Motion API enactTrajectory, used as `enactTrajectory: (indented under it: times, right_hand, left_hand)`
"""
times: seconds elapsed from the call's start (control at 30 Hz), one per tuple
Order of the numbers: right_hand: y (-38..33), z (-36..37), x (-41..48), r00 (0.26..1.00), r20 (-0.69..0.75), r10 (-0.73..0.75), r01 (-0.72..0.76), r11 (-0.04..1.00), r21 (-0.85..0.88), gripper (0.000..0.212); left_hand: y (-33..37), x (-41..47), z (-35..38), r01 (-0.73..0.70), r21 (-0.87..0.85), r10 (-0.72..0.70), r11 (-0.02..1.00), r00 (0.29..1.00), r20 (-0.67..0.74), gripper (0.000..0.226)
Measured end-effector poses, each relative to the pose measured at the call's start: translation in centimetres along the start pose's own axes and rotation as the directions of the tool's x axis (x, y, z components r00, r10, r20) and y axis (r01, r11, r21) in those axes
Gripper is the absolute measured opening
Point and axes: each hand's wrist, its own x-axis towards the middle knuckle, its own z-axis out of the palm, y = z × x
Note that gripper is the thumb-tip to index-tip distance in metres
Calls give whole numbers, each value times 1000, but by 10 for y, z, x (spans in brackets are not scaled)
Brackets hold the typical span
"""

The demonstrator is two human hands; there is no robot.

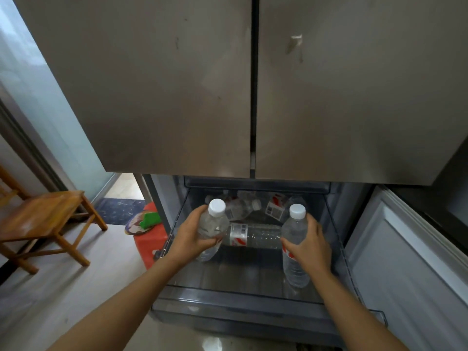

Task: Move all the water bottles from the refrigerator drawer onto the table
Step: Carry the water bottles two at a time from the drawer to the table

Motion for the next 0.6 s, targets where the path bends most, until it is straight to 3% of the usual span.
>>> enactTrajectory:
  times: [0.33,0.4,0.47,0.6]
  right_hand:
    - [-7,3,-9,981,123,-150,164,980,-114,85]
    - [-18,2,-15,957,162,-239,261,957,-127,82]
    - [-36,-2,-20,923,193,-334,355,931,-89,81]
    - [-87,-7,-31,838,149,-524,515,852,101,81]
  left_hand:
    - [37,-47,-30,39,-297,-139,954,936,-324,64]
    - [35,-59,-41,20,-305,-132,952,927,-350,77]
    - [36,-68,-54,5,-317,-135,949,911,-390,81]
    - [49,-81,-85,-63,-301,-131,951,803,-582,58]
